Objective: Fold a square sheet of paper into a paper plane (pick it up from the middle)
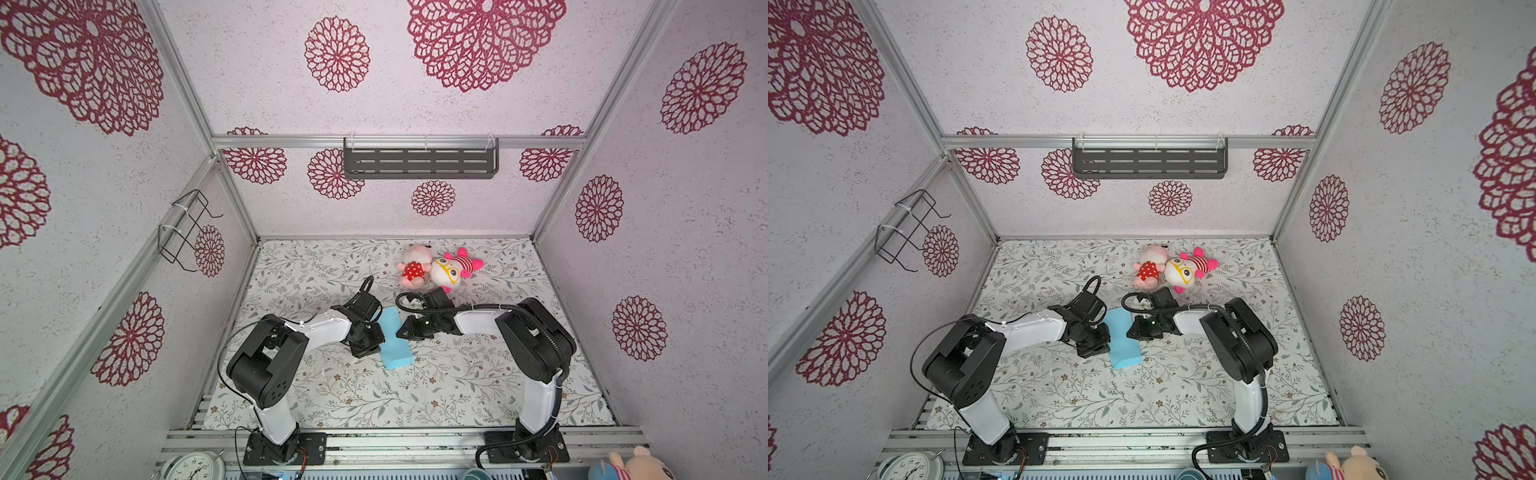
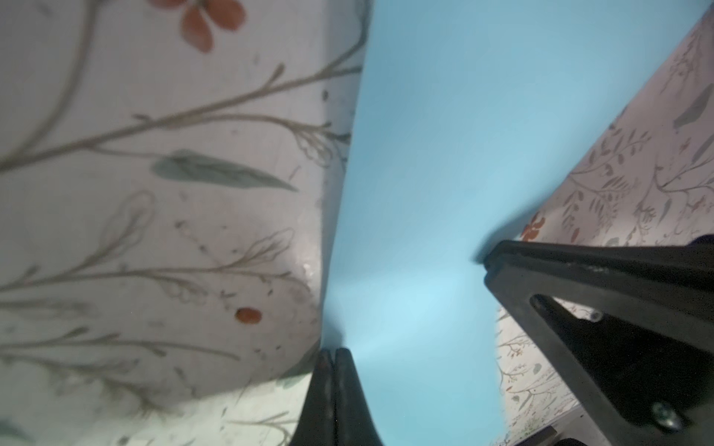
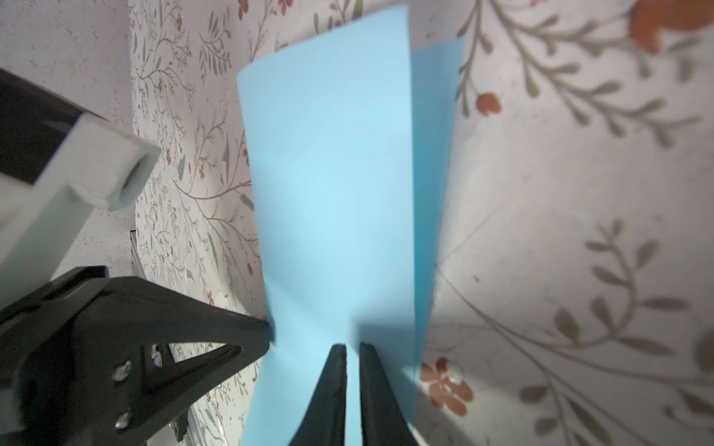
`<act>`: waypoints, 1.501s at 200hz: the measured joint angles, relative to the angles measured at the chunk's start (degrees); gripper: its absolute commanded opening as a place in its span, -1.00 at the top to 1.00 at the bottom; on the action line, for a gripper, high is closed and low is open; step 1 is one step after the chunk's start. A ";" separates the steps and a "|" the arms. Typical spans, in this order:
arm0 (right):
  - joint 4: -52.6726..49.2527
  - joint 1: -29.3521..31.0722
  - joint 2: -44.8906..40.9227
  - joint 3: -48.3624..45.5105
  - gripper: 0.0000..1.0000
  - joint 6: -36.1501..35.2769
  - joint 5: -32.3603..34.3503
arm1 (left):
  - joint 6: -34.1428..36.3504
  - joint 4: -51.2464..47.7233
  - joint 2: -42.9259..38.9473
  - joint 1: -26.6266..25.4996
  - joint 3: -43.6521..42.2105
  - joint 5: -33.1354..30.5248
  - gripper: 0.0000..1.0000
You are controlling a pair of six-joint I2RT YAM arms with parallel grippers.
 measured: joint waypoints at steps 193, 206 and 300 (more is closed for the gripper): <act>-0.07 0.15 -0.15 -0.07 0.71 0.00 0.57 | -2.29 0.15 -7.67 -5.14 -7.41 -0.09 1.00; -0.11 0.20 -0.17 -0.04 0.72 0.00 0.66 | -2.25 1.75 -9.18 -5.18 -7.54 0.48 1.00; -0.44 0.26 -0.20 0.09 0.72 0.02 0.94 | -1.99 5.03 -2.82 -5.25 -5.11 2.56 1.00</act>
